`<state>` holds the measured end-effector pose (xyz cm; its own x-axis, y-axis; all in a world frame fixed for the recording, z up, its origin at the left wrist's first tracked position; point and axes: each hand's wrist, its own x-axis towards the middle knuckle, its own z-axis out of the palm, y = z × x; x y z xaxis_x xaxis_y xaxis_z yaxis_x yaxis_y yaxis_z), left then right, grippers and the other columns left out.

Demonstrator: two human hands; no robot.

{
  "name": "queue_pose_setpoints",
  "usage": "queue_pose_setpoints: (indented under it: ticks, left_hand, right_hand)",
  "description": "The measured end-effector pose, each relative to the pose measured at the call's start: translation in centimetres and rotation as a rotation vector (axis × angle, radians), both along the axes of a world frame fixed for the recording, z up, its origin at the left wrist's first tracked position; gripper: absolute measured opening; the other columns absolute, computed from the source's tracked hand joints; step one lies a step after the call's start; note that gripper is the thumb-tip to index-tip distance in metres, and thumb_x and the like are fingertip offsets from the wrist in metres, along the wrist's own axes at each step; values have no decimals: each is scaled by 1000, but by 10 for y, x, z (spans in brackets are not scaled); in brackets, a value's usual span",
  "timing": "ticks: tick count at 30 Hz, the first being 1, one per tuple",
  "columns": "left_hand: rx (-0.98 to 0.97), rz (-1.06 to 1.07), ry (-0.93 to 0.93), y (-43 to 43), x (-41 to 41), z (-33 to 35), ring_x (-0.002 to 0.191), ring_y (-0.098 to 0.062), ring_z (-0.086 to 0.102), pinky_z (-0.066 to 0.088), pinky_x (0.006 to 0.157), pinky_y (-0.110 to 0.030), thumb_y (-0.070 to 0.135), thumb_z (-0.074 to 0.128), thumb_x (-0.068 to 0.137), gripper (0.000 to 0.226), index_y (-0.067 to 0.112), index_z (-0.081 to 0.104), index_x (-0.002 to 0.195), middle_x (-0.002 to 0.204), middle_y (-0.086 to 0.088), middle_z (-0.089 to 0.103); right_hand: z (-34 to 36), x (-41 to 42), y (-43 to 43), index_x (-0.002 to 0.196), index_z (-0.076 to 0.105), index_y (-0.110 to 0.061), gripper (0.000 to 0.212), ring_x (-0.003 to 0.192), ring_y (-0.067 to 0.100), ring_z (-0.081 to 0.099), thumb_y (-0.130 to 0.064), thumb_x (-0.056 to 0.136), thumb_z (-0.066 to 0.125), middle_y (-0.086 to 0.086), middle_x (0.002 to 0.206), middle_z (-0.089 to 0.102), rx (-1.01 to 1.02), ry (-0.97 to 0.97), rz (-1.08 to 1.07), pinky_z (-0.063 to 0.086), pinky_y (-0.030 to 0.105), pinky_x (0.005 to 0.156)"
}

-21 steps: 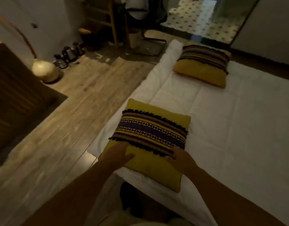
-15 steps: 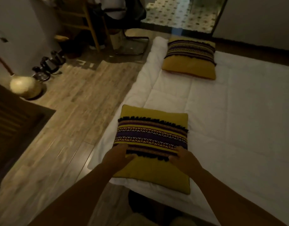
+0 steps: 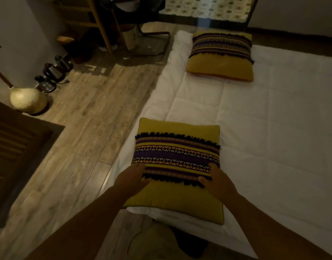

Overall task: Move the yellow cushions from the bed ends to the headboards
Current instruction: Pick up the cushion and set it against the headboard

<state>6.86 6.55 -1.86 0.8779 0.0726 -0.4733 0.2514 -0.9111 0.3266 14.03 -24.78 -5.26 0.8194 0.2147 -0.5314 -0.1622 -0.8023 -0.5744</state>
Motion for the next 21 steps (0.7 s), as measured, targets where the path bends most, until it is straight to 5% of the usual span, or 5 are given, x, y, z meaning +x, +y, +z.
queue_pose_setpoints:
  ticks: [4, 11, 21]
  left_hand:
    - [-26, -7, 28, 7, 22, -13, 119, -21, 56, 51, 98, -38, 47, 62, 89, 56, 20, 47, 136, 135, -5, 55]
    - [-196, 134, 89, 31, 78, -63, 123, -26, 53, 49, 98, -45, 46, 71, 83, 66, 19, 46, 138, 136, -8, 52]
    - [-238, 442, 154, 62, 104, -140, 122, -38, 51, 47, 98, -53, 53, 79, 71, 94, 18, 32, 145, 131, -16, 46]
  right_hand:
    - [-12, 10, -3, 155, 20, -14, 85, 136, 31, 45, -49, 91, 62, 13, 151, 42, -8, 13, -54, 43, 48, 108]
    - [-42, 36, -2, 146, 36, -17, 76, 118, 30, 55, -50, 86, 67, 11, 127, 53, -55, 39, -200, 51, 46, 95]
    - [-120, 66, -10, 145, 36, -15, 83, 122, 37, 48, -54, 80, 72, 18, 130, 46, -94, 105, -383, 48, 49, 98]
